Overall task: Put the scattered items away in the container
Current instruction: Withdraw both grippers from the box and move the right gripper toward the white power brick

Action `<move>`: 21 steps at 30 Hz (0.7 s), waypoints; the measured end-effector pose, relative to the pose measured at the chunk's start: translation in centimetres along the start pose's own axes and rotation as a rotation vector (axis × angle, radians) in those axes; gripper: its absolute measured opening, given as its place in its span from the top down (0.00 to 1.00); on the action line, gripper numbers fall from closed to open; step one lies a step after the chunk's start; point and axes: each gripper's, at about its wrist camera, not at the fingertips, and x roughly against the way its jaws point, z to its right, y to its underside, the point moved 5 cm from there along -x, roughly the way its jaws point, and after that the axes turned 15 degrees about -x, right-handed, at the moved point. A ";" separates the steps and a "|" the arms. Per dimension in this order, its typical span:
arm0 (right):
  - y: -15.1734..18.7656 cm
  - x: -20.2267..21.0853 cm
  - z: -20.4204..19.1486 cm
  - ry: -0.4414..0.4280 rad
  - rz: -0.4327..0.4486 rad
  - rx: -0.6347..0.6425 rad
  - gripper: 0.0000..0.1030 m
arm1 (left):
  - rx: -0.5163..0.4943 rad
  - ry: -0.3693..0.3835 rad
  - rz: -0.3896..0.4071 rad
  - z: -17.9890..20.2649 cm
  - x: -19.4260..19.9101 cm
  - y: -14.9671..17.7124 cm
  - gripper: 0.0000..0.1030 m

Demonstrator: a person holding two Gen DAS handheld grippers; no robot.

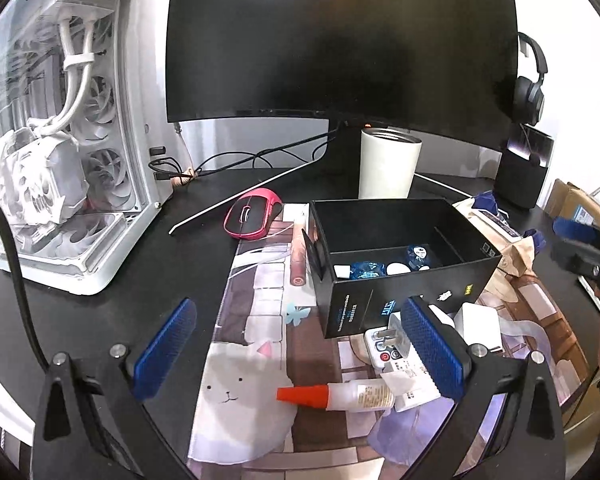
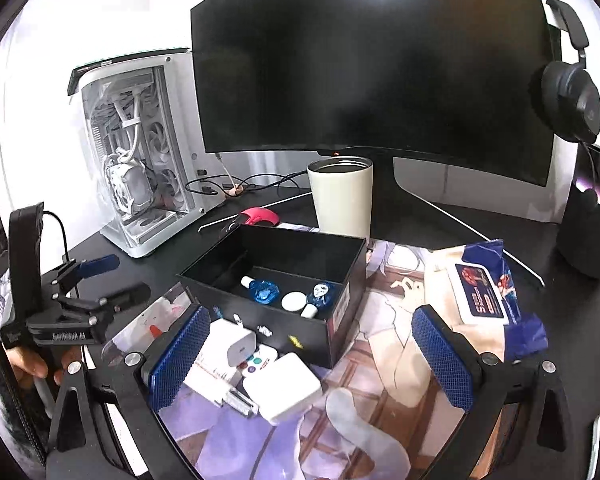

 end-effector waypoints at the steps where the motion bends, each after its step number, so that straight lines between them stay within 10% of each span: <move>1: 0.2 0.0 0.0 0.009 -0.006 0.012 0.00 | -0.001 0.000 -0.001 0.0 0.1 0.0 0.00; 21: 4.5 -2.1 -0.1 0.035 -0.173 0.210 0.00 | 0.002 0.004 -0.038 -0.7 -0.9 1.0 0.00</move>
